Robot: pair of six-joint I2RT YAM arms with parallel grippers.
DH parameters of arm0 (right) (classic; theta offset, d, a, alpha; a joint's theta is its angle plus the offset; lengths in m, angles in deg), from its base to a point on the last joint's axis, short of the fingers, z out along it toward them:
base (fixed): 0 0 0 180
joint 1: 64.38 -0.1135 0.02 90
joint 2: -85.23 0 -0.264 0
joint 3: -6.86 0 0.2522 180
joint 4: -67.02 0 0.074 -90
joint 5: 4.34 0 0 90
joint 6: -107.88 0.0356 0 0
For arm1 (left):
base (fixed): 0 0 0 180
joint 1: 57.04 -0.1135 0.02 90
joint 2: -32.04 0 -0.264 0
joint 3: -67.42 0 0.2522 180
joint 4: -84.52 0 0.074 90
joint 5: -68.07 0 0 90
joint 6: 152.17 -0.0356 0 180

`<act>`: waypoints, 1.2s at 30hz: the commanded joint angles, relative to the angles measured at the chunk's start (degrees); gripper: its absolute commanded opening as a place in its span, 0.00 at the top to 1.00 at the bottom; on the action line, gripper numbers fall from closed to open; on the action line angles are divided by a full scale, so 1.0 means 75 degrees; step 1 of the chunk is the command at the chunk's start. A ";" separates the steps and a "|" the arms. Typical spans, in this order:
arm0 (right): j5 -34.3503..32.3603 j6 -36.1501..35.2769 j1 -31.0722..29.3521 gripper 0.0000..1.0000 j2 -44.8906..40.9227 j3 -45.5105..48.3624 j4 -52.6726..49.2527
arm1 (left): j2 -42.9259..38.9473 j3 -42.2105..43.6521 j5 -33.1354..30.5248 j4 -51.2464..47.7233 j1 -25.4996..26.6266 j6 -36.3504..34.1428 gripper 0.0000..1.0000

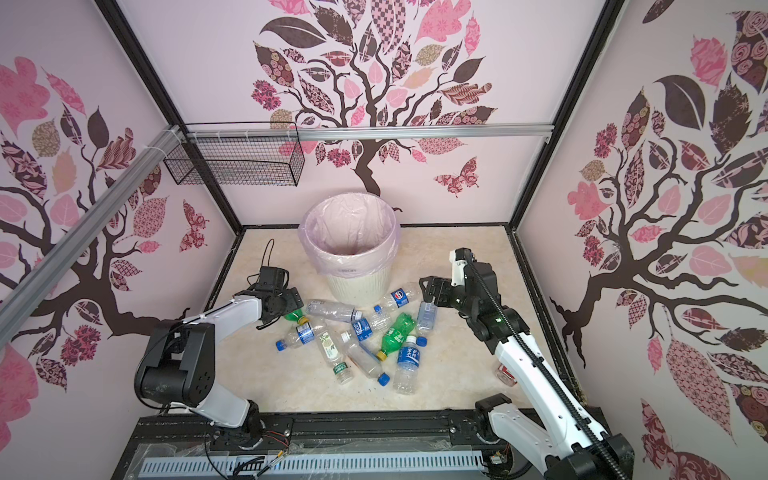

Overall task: Throw the plastic bottles in the bin
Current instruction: 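Close the left gripper on a green bottle while the right gripper draws back, then lift the green bottle with the left gripper over the bin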

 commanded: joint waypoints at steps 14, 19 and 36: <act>0.0117 0.0091 -0.0004 0.11 -0.0088 0.0164 0.0140 | 0.0350 0.0053 0.0299 0.0354 -0.0099 0.0170 0.37; 0.0023 0.0053 -0.0010 0.11 -0.0085 0.0329 0.0254 | -0.0124 0.0055 0.0282 0.0336 -0.0099 0.0251 0.41; -0.0349 -0.0061 -0.0009 0.11 0.0090 0.0287 0.0154 | -0.3184 -0.0305 0.0519 -0.0512 -0.0709 -0.0348 0.41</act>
